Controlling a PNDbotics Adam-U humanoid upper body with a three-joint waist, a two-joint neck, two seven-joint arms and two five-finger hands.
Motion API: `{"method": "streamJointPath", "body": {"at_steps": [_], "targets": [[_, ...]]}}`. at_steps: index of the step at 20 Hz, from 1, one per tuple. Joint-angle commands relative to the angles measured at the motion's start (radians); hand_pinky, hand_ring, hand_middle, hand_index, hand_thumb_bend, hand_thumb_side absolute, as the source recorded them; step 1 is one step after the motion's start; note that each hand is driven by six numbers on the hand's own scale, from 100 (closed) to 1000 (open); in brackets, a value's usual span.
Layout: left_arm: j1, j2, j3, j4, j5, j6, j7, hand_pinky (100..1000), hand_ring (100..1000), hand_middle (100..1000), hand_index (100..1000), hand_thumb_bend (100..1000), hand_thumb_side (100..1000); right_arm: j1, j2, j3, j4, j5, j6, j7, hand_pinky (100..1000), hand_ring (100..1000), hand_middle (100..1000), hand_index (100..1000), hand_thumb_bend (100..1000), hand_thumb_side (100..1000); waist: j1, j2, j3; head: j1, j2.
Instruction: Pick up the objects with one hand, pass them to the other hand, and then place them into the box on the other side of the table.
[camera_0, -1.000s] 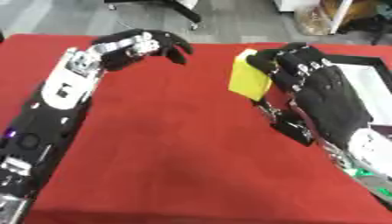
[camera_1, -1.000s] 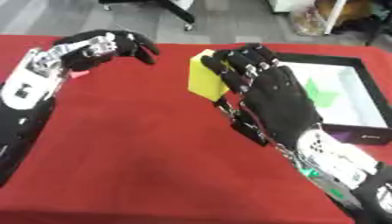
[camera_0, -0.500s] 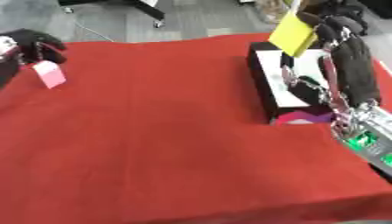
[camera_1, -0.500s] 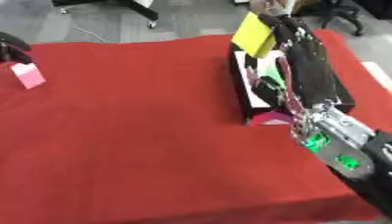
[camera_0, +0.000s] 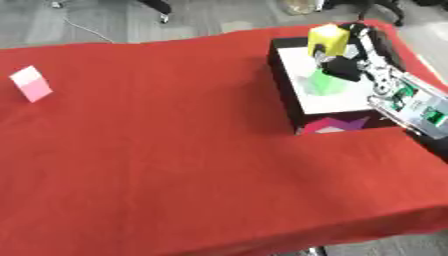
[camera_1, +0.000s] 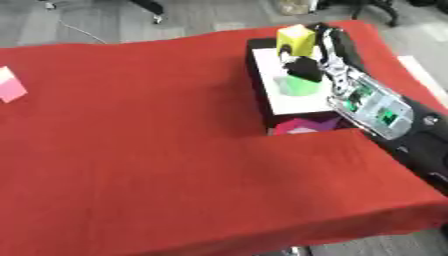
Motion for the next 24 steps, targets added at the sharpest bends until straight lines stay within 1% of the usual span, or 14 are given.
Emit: {"method": "streamJointPath", "body": {"at_steps": [1,3,4,8,12,14,15,17,18,19,20,21,23,24], "targets": [[-0.003,0.011,0.014,-0.043,0.001,0.010,0.004,764,655,679,767,100,834,-0.008,-0.031,0.006,0.075,-0.064,0.341,-0.324,688,1000,708,882,480,523,-0.004,-0.011,0.003,-0.012,-0.003],[0.003,0.013,0.017,-0.047,-0.009,0.014,0.005,765,657,680,768,100,838,-0.001,-0.030,0.006,0.099,-0.057,0.343,-0.324,711,1000,739,908,560,532,-0.006,-0.012,0.004,-0.014,-0.003],[0.005,0.015,0.019,-0.047,-0.014,0.014,0.004,766,660,684,770,100,837,0.003,-0.031,0.006,0.104,-0.045,0.343,-0.324,728,1000,752,921,623,562,-0.007,-0.013,0.003,-0.013,-0.003],[0.007,0.021,0.028,-0.034,-0.059,0.008,0.005,771,668,693,779,100,828,0.033,-0.038,-0.014,0.058,0.054,0.343,-0.332,735,1000,772,928,629,559,-0.012,-0.015,-0.004,-0.002,-0.003],[-0.023,0.037,0.050,0.028,-0.184,-0.005,0.049,779,681,709,803,100,736,0.102,-0.035,-0.072,-0.173,0.300,0.343,-0.352,713,942,738,908,542,493,-0.011,-0.017,-0.024,0.052,-0.003],[-0.056,0.057,0.055,0.092,-0.307,-0.020,0.093,784,691,722,813,100,690,0.132,-0.020,-0.075,-0.303,0.447,0.343,-0.335,729,916,741,911,505,479,-0.009,-0.020,-0.035,0.116,-0.003],[-0.081,0.072,0.051,0.139,-0.380,-0.030,0.117,794,705,739,830,100,661,0.134,-0.005,-0.063,-0.328,0.543,0.327,-0.310,744,892,744,917,473,476,-0.008,-0.022,-0.041,0.168,-0.003],[-0.142,0.100,0.039,0.251,-0.542,-0.076,0.169,803,719,753,842,100,632,0.132,0.037,-0.036,-0.347,0.758,0.235,-0.221,765,874,757,926,449,473,-0.006,-0.027,-0.057,0.288,-0.003],[-0.169,0.108,0.033,0.310,-0.615,-0.104,0.200,803,719,753,842,100,632,0.130,0.058,-0.036,-0.350,0.858,0.189,-0.161,765,874,757,926,449,473,-0.006,-0.028,-0.064,0.327,-0.003],[-0.183,0.110,0.029,0.352,-0.661,-0.130,0.227,803,719,753,842,100,632,0.128,0.071,-0.043,-0.352,0.927,0.164,-0.108,765,874,757,926,449,473,-0.005,-0.029,-0.067,0.345,-0.003],[-0.226,0.126,0.014,0.416,-0.731,-0.151,0.241,837,760,789,877,100,576,0.122,0.097,-0.024,-0.352,0.998,0.105,-0.066,794,865,765,939,430,524,-0.004,-0.033,-0.078,0.425,-0.003],[-0.281,0.137,-0.001,0.507,-0.827,-0.180,0.256,843,770,799,886,100,572,0.120,0.133,-0.002,-0.353,1.068,0.018,-0.030,796,864,767,940,378,471,-0.003,-0.036,-0.091,0.492,-0.003],[-0.362,0.144,-0.017,0.668,-0.995,-0.251,0.307,861,795,820,896,210,580,0.114,0.186,0.021,-0.353,1.158,-0.105,0.028,800,863,766,941,359,473,-0.004,-0.039,-0.111,0.569,-0.003],[-0.394,0.144,-0.020,0.740,-1.075,-0.282,0.333,861,795,820,896,210,580,0.109,0.209,0.032,-0.353,1.185,-0.150,0.045,800,863,766,941,359,473,-0.004,-0.040,-0.120,0.592,-0.003]]}}
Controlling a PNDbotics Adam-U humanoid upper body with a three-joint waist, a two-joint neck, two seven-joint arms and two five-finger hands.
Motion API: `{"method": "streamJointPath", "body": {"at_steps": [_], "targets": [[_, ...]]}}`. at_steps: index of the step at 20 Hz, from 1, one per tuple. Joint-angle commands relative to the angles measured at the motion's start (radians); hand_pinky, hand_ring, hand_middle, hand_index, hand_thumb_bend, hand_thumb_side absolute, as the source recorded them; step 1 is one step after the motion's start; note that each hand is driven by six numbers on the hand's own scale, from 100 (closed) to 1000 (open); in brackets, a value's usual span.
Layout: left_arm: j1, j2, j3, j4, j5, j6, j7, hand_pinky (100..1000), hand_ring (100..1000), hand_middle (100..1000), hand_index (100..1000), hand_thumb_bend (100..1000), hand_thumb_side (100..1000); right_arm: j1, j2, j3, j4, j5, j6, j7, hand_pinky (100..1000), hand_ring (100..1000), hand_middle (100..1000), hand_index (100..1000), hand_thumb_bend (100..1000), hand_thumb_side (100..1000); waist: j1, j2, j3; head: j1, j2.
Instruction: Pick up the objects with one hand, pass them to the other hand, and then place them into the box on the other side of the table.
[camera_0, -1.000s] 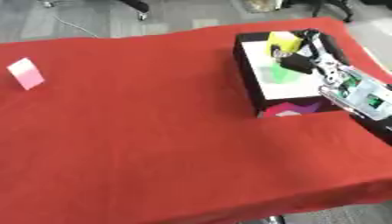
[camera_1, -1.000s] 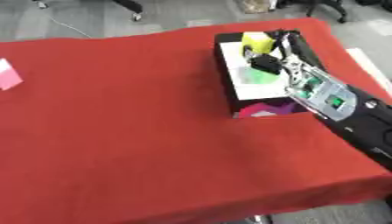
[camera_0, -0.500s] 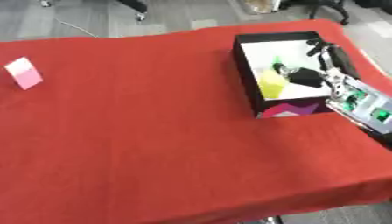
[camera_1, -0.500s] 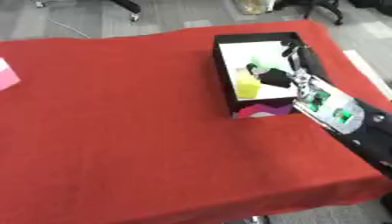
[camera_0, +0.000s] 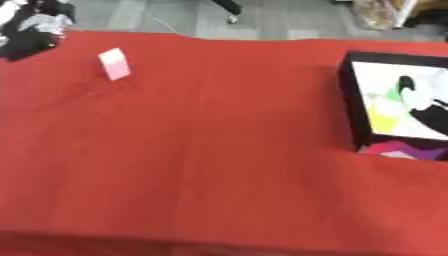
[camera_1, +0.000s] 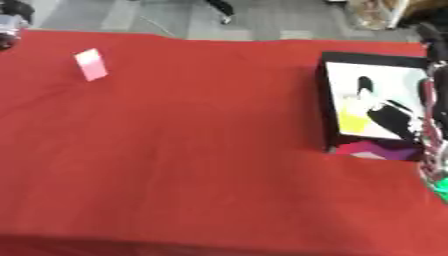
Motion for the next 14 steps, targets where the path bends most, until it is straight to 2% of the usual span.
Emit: {"method": "streamJointPath", "body": {"at_steps": [1,3,5,6,9,11,14], "targets": [[-0.085,0.034,-0.013,0.208,-0.244,-0.093,0.074,870,811,829,902,274,616,-0.025,0.057,0.031,-0.020,0.111,-0.119,0.033,792,870,757,937,346,473,0.000,-0.015,-0.013,0.095,-0.003],[-0.124,0.027,-0.005,0.308,-0.372,-0.126,0.111,877,825,839,907,345,625,-0.040,0.094,0.061,-0.020,0.117,-0.172,0.040,789,876,750,931,328,476,-0.003,-0.012,-0.033,0.118,-0.003],[-0.150,0.022,0.010,0.376,-0.490,-0.124,0.149,877,824,838,908,383,595,-0.055,0.124,0.092,-0.020,0.112,-0.209,0.049,786,879,745,928,310,477,-0.005,-0.007,-0.053,0.132,-0.003],[-0.159,0.021,0.017,0.399,-0.543,-0.115,0.170,878,823,838,908,386,587,-0.062,0.134,0.104,-0.020,0.110,-0.221,0.053,785,879,744,928,308,476,-0.006,-0.004,-0.062,0.137,-0.003],[-0.175,0.023,0.043,0.448,-0.677,-0.038,0.230,874,818,834,905,410,418,-0.074,0.158,0.135,-0.020,0.104,-0.241,0.062,781,883,736,924,280,478,-0.009,0.007,-0.086,0.150,-0.003],[-0.181,0.022,0.055,0.465,-0.733,0.009,0.272,874,818,834,905,410,418,-0.076,0.165,0.146,-0.020,0.106,-0.244,0.064,781,883,736,924,280,478,-0.009,0.012,-0.094,0.156,-0.003],[-0.184,0.020,0.058,0.482,-0.763,0.024,0.305,874,818,834,905,410,418,-0.077,0.168,0.151,-0.020,0.109,-0.243,0.064,781,883,736,924,280,478,-0.009,0.013,-0.096,0.157,-0.003]]}}
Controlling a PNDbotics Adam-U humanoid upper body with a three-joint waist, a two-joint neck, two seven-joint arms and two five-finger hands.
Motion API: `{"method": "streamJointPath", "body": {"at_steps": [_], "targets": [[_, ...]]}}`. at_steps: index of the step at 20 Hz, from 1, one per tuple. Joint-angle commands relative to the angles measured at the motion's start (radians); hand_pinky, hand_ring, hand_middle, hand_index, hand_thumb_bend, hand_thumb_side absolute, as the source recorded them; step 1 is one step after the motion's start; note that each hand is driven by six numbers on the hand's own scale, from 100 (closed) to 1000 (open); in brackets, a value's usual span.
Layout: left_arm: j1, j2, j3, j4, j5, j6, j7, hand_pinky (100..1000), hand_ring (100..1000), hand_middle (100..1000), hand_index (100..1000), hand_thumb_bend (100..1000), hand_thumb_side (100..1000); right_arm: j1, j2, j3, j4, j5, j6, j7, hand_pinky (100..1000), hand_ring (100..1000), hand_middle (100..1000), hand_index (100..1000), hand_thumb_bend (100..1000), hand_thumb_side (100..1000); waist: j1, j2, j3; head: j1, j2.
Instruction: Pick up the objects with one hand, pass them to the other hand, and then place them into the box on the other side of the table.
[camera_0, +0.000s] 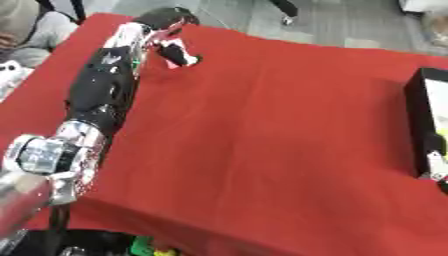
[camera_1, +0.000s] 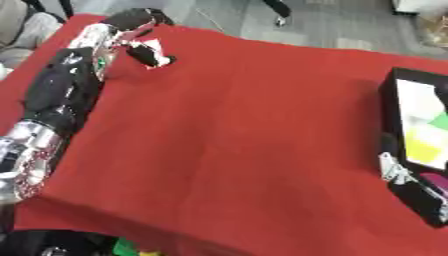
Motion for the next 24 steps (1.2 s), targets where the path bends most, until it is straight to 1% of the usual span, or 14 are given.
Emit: {"method": "streamJointPath", "body": {"at_steps": [1,2,3,5,8,12,13,14,15,16,18,20,23,24], "targets": [[-0.031,0.023,0.014,0.001,-0.037,0.019,0.035,869,814,835,902,402,245,-0.008,-0.008,0.001,-0.020,0.006,-0.002,0.001,775,890,724,918,255,479,0.000,-0.008,-0.001,0.002,-0.003],[-0.035,0.036,0.027,-0.006,-0.045,0.028,0.046,869,814,835,902,398,249,-0.003,-0.003,0.007,-0.020,0.007,0.002,0.000,774,890,723,917,254,478,0.002,0.001,0.000,-0.002,-0.003],[-0.035,0.055,0.046,-0.007,-0.053,0.040,0.056,868,812,834,900,374,254,-0.003,0.001,0.014,-0.020,0.008,0.005,-0.003,773,891,721,917,249,477,0.003,0.008,-0.004,0.000,-0.003],[-0.035,0.086,0.083,0.003,-0.064,0.068,0.058,867,810,831,899,354,258,-0.005,0.008,0.027,-0.020,0.013,0.010,-0.009,772,891,719,916,243,477,0.004,0.018,-0.013,0.009,-0.003],[-0.034,0.109,0.103,0.014,-0.061,0.116,0.055,861,799,818,892,321,237,-0.005,0.015,0.039,-0.020,0.019,0.015,-0.015,770,891,716,914,239,473,0.004,0.029,-0.020,0.019,-0.003],[-0.030,0.116,0.098,0.035,-0.017,0.177,0.039,855,790,811,888,231,309,-0.002,0.022,0.051,-0.020,0.026,0.021,-0.021,769,893,713,913,233,470,0.002,0.041,-0.024,0.025,-0.003],[-0.029,0.114,0.097,0.040,-0.002,0.189,0.031,850,785,806,884,163,391,-0.003,0.024,0.054,-0.020,0.028,0.021,-0.022,769,891,713,913,230,470,0.001,0.043,-0.025,0.027,-0.003],[-0.028,0.112,0.101,0.047,0.012,0.194,0.020,849,784,805,884,153,403,-0.002,0.026,0.056,-0.020,0.029,0.021,-0.022,769,891,713,913,230,470,0.000,0.046,-0.025,0.027,-0.003],[-0.027,0.110,0.106,0.051,0.027,0.191,0.006,848,782,805,882,111,460,-0.002,0.027,0.057,-0.020,0.032,0.022,-0.021,770,891,714,914,229,470,-0.002,0.048,-0.026,0.027,-0.003],[-0.027,0.108,0.112,0.055,0.042,0.183,-0.007,847,781,804,882,100,491,-0.001,0.029,0.058,-0.020,0.034,0.023,-0.021,770,890,714,914,226,471,-0.003,0.050,-0.026,0.026,-0.003],[-0.028,0.111,0.120,0.051,0.072,0.167,-0.037,845,776,799,879,100,499,0.000,0.030,0.059,-0.020,0.038,0.026,-0.020,770,890,714,914,221,471,-0.005,0.052,-0.027,0.024,-0.003],[-0.032,0.116,0.130,0.033,0.104,0.157,-0.063,843,774,797,878,100,547,0.001,0.030,0.060,-0.020,0.039,0.028,-0.020,770,890,714,914,217,471,-0.005,0.052,-0.026,0.023,-0.003],[-0.037,0.122,0.142,0.007,0.151,0.140,-0.096,849,783,810,885,100,661,0.001,0.029,0.061,-0.020,0.040,0.029,-0.019,770,889,714,914,211,471,-0.002,0.051,-0.024,0.024,-0.003],[-0.039,0.125,0.144,-0.002,0.167,0.133,-0.105,854,790,819,889,100,713,0.000,0.028,0.061,-0.020,0.041,0.028,-0.018,771,889,715,914,209,470,-0.001,0.050,-0.023,0.024,-0.003]]}}
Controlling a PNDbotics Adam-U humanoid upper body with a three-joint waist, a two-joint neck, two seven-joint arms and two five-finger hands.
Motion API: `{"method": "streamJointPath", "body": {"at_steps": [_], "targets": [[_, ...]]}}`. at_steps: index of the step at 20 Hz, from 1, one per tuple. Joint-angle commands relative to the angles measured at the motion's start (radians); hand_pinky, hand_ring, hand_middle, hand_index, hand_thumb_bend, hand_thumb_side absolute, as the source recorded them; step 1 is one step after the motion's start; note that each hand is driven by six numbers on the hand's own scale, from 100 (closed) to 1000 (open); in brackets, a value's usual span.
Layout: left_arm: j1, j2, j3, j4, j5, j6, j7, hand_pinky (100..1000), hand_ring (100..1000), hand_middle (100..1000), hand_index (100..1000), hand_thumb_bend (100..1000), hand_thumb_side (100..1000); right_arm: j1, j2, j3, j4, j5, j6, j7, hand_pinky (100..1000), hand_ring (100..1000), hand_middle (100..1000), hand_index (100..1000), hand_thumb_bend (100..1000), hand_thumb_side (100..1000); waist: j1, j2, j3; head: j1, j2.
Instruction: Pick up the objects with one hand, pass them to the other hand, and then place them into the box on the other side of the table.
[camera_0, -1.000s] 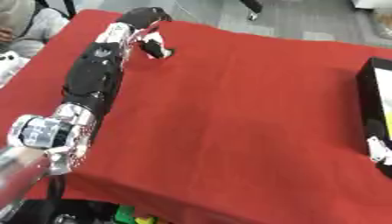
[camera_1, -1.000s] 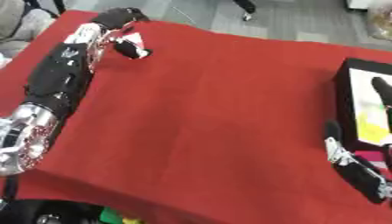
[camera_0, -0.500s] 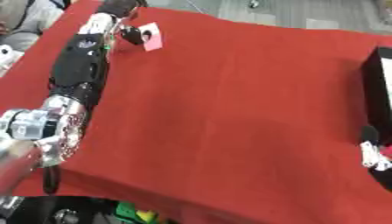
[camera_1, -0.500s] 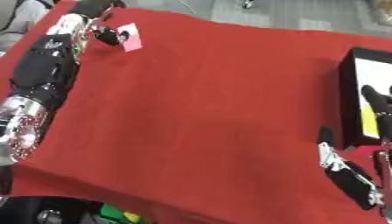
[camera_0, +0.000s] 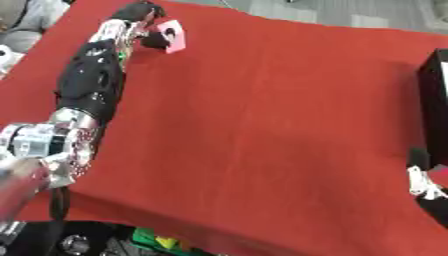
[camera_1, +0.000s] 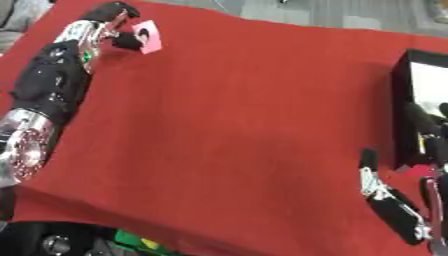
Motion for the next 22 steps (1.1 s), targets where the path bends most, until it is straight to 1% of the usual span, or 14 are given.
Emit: {"method": "streamJointPath", "body": {"at_steps": [1,4,8,10,11,12,14,15,16,22], "targets": [[-0.031,0.047,0.014,-0.046,0.055,-0.019,-0.033,858,794,824,892,137,760,-0.009,-0.009,-0.004,-0.020,0.007,0.003,0.000,771,888,715,914,209,469,0.004,-0.017,0.001,0.002,-0.003],[-0.033,0.063,0.007,-0.059,0.104,-0.028,-0.060,863,800,831,903,211,801,-0.007,-0.013,-0.004,-0.020,0.009,0.002,0.003,772,888,716,915,206,468,0.005,-0.021,0.000,0.003,-0.003],[-0.027,0.081,-0.020,-0.041,0.141,0.012,-0.085,862,798,828,911,250,772,-0.008,-0.015,-0.004,-0.020,0.008,0.001,0.003,771,888,716,914,199,467,0.009,-0.023,0.000,0.006,-0.003],[-0.021,0.082,-0.027,-0.027,0.144,0.033,-0.082,858,790,819,909,314,785,-0.009,-0.016,-0.002,-0.020,0.008,-0.001,0.005,772,888,716,915,192,467,0.009,-0.022,-0.001,0.006,-0.003],[-0.018,0.082,-0.030,-0.021,0.145,0.038,-0.079,857,789,818,909,320,791,-0.008,-0.015,-0.002,-0.020,0.008,-0.001,0.005,772,888,716,915,191,467,0.009,-0.022,-0.001,0.006,-0.003],[-0.015,0.079,-0.033,-0.014,0.149,0.040,-0.076,853,782,810,908,381,831,-0.009,-0.015,-0.002,-0.020,0.008,-0.001,0.005,772,888,715,914,185,466,0.009,-0.021,-0.002,0.006,-0.003],[-0.009,0.075,-0.040,-0.003,0.156,0.038,-0.072,851,780,807,910,429,848,-0.009,-0.014,0.000,-0.020,0.007,-0.001,0.005,771,889,714,914,180,465,0.007,-0.020,-0.002,0.007,-0.003],[-0.007,0.074,-0.043,0.001,0.158,0.037,-0.069,849,777,803,908,447,841,-0.010,-0.013,0.001,-0.020,0.006,-0.001,0.005,771,889,714,914,175,464,0.006,-0.019,-0.002,0.007,-0.003],[-0.006,0.072,-0.046,0.004,0.157,0.038,-0.065,848,775,801,908,443,851,-0.009,-0.012,0.002,-0.020,0.005,-0.001,0.005,771,889,714,914,171,464,0.006,-0.018,-0.003,0.007,-0.003],[0.006,0.062,-0.058,0.021,0.139,0.058,-0.033,843,766,790,902,436,846,-0.007,-0.008,0.009,-0.020,0.005,0.001,0.003,769,891,713,913,155,460,0.003,-0.012,-0.003,0.009,-0.003]]}}
